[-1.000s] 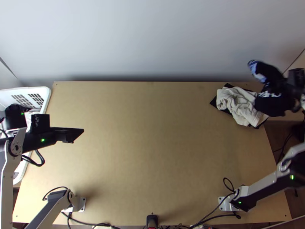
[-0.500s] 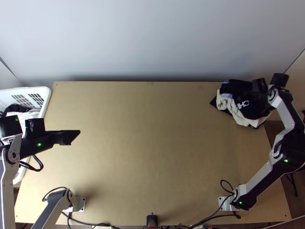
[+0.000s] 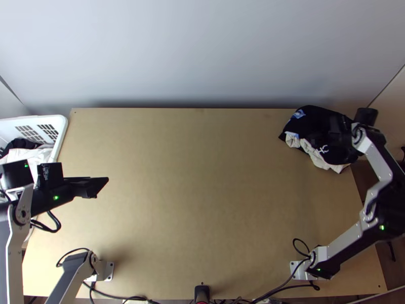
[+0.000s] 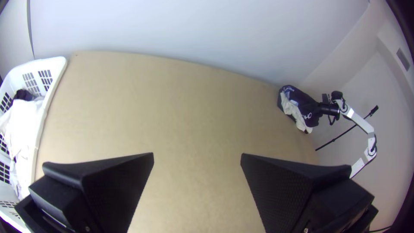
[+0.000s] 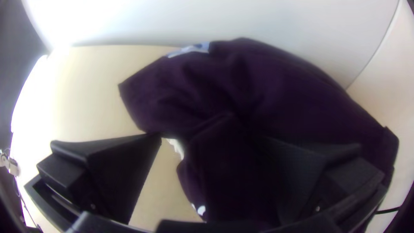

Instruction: Fold the t-shirt

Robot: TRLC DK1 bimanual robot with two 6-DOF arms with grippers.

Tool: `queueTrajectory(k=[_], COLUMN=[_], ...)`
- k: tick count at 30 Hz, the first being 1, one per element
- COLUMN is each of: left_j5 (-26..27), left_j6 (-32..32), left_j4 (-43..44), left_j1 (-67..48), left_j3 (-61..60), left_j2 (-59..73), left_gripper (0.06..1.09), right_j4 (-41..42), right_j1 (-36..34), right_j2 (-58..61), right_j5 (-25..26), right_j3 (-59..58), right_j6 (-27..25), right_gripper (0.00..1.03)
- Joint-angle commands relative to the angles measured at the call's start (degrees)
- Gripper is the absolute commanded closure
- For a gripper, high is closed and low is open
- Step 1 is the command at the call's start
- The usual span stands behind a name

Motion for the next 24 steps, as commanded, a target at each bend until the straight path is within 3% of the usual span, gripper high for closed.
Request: queueTrajectory(k=[1,8,10,15,16,19,24], left_j5=[-2.14,-3.02,-3.55,-3.64,-3.72,-6.89,-11.55], left_j6=[1.59,1.85,1.77,1.85,1.85,1.42,0.36], left_j4=[5.68,10.25,11.66,13.86,15.17,21.15,30.73], left_j1=[0.10,0.10,0.10,0.10,0.01,-0.08,-0.17], left_j3=[-4.76,-8.54,-9.77,-12.41,-13.37,-16.36,-23.92], left_j2=[-5.70,-9.92,-11.15,-12.91,-13.43,-15.63,-23.01], left_gripper=[0.10,0.10,0.10,0.10,0.10,0.10,0.10], right_j4=[-0.47,-7.68,-7.32,-2.14,-0.29,0.67,4.19], right_j1=[1.27,8.21,10.50,19.03,21.40,31.94,36.69], right_j2=[-10.94,-23.24,-28.25,-41.44,-43.90,-47.50,-55.41], right_j5=[-0.22,-0.22,-0.13,0.30,2.41,16.39,18.94], right_j3=[-1.26,-1.44,-3.55,-13.39,-15.59,-21.21,-33.08], right_j6=[2.86,6.56,10.16,13.06,13.94,14.55,23.78], right_gripper=[0.04,0.05,0.04,0.04,0.04,0.04,0.04])
